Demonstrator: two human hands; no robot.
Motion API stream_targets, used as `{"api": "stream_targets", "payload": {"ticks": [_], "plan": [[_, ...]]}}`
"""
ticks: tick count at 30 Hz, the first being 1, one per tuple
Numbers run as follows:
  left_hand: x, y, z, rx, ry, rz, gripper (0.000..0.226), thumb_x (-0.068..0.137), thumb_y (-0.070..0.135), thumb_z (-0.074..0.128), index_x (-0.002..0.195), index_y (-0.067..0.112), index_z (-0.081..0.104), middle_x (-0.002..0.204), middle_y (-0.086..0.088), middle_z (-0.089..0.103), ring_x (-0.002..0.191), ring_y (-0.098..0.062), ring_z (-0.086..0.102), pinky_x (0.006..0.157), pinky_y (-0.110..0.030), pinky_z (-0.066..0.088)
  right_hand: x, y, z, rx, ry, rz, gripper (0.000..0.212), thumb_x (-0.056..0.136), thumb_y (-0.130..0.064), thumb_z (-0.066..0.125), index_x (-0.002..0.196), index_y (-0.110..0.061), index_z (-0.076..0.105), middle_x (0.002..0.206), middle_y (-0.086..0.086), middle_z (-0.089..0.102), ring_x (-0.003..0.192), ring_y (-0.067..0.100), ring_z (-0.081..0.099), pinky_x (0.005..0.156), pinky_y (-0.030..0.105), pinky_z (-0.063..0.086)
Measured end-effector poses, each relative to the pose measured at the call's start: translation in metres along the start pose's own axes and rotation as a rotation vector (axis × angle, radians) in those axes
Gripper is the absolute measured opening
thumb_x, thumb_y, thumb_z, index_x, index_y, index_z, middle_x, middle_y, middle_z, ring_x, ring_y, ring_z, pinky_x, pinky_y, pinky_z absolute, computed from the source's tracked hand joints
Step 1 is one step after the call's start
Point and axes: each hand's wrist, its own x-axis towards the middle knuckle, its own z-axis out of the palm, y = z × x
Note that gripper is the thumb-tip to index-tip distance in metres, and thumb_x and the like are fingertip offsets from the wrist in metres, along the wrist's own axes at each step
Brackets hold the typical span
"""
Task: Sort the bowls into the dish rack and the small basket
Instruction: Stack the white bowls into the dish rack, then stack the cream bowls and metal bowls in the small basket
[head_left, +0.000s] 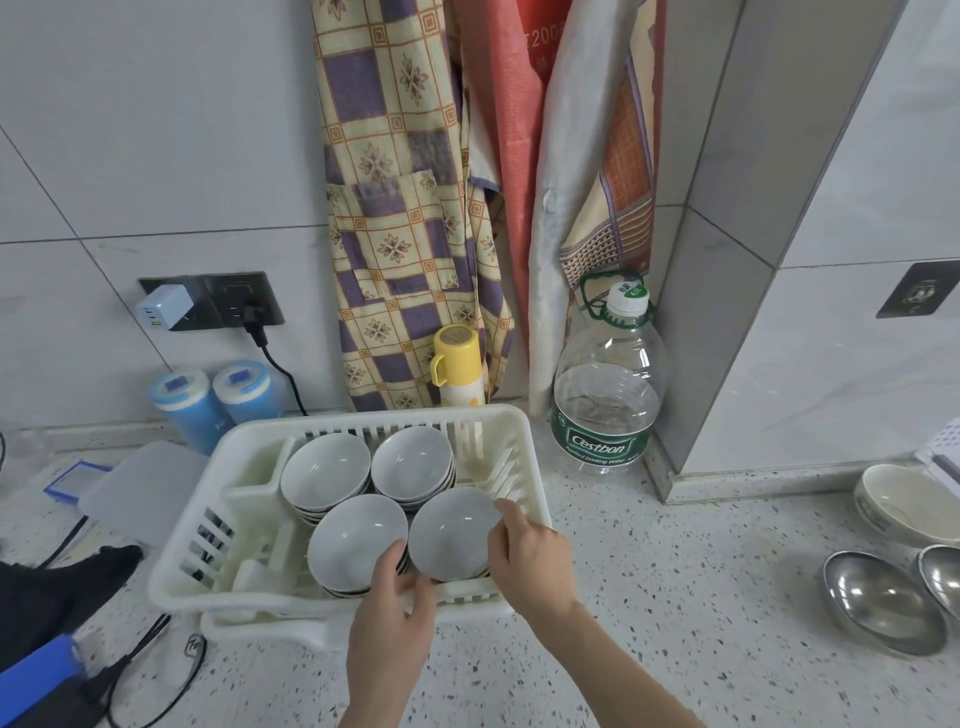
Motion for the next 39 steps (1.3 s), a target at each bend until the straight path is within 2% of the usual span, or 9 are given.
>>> {"api": "stream_targets", "payload": {"ticks": [3, 5, 8, 12, 17, 22, 28, 35, 39], "plan": [[-0.006, -0.008, -0.001, -0.044, 0.107, -0.021, 0.039, 0.094, 0.02, 0.061, 0.131, 0.028, 0.052, 0.1, 0.013, 0.068, 0.042, -0.006, 0.05, 0.056, -0.028, 0.045, -0.01, 0.013, -0.01, 0.42, -0.009, 0.101, 0.033, 0.091, 0.001, 0.051, 0.105, -0.022, 0.069, 0.046, 0.0, 0.041, 0.041, 0.008, 0.032, 0.044, 0.021, 0.026], [-0.011, -0.009, 0.001, -0.098, 0.18, -0.022, 0.033, 0.093, 0.017, 0.064, 0.123, 0.03, 0.057, 0.1, 0.013, 0.068, 0.04, -0.008, 0.048, 0.056, -0.034, 0.05, -0.018, 0.022, -0.021, 0.652, -0.043, 0.221, 0.042, 0.094, -0.001, 0.048, 0.097, -0.04, 0.065, 0.056, 0.008, 0.054, 0.048, 0.007, 0.039, 0.048, 0.02, 0.032], [-0.025, -0.001, 0.012, -0.189, 0.233, -0.021, 0.027, 0.092, 0.015, 0.065, 0.106, 0.038, 0.06, 0.095, 0.013, 0.071, 0.045, -0.01, 0.05, 0.063, -0.04, 0.056, -0.037, 0.041, -0.042, 0.774, -0.049, 0.332, 0.041, 0.096, -0.003, 0.048, 0.094, -0.039, 0.067, 0.061, -0.006, 0.061, 0.047, 0.003, 0.042, 0.046, 0.017, 0.035], [-0.055, 0.021, 0.049, -0.272, 0.143, -0.009, 0.022, 0.096, 0.02, 0.059, 0.097, 0.042, 0.062, 0.082, 0.012, 0.074, 0.049, -0.006, 0.053, 0.052, -0.026, 0.049, -0.069, 0.083, -0.072, 0.762, -0.146, 0.475, 0.035, 0.097, -0.005, 0.044, 0.097, -0.03, 0.07, 0.061, -0.002, 0.062, 0.043, 0.003, 0.041, 0.046, 0.016, 0.035], [-0.095, 0.054, 0.118, -0.277, -0.005, -0.042, 0.011, 0.097, 0.023, 0.059, 0.091, 0.027, 0.067, 0.078, 0.003, 0.074, 0.044, -0.007, 0.05, 0.045, -0.015, 0.044, -0.101, 0.154, -0.118, 0.705, -0.24, 0.62, 0.037, 0.096, -0.007, 0.042, 0.093, -0.031, 0.07, 0.063, -0.002, 0.067, 0.04, 0.004, 0.035, 0.044, 0.017, 0.032], [-0.138, 0.078, 0.191, -0.287, -0.083, -0.165, 0.009, 0.096, 0.024, 0.06, 0.091, 0.022, 0.068, 0.076, -0.001, 0.074, 0.043, -0.008, 0.05, 0.051, -0.026, 0.044, -0.126, 0.225, -0.166, 0.679, -0.34, 0.751, 0.034, 0.091, -0.008, 0.042, 0.096, -0.025, 0.07, 0.062, -0.007, 0.068, 0.048, 0.011, 0.041, 0.048, 0.023, 0.037], [-0.183, 0.094, 0.254, -0.296, -0.161, -0.322, 0.008, 0.094, 0.026, 0.063, 0.093, 0.022, 0.069, 0.076, 0.0, 0.075, 0.05, -0.014, 0.051, 0.051, -0.026, 0.04, -0.143, 0.28, -0.217, 0.605, -0.468, 0.868, 0.031, 0.092, -0.008, 0.041, 0.1, -0.021, 0.068, 0.075, -0.006, 0.07, 0.064, 0.015, 0.049, 0.06, 0.025, 0.042], [-0.198, 0.104, 0.285, -0.093, -0.377, -0.323, 0.01, 0.096, 0.027, 0.06, 0.091, 0.022, 0.068, 0.072, 0.005, 0.075, 0.049, -0.011, 0.057, 0.05, -0.024, 0.041, -0.165, 0.313, -0.247, 0.663, -0.368, 0.989, 0.029, 0.092, -0.007, 0.042, 0.103, -0.017, 0.067, 0.082, -0.001, 0.071, 0.068, 0.011, 0.054, 0.061, 0.018, 0.045], [-0.196, 0.108, 0.289, 0.001, -0.5, -0.27, 0.011, 0.097, 0.028, 0.057, 0.094, 0.022, 0.066, 0.082, 0.003, 0.074, 0.061, -0.016, 0.06, 0.061, -0.028, 0.048, -0.18, 0.314, -0.251, 0.717, -0.306, 1.038, 0.029, 0.092, -0.007, 0.043, 0.1, -0.018, 0.068, 0.08, -0.002, 0.071, 0.066, 0.01, 0.055, 0.053, 0.016, 0.041]]}}
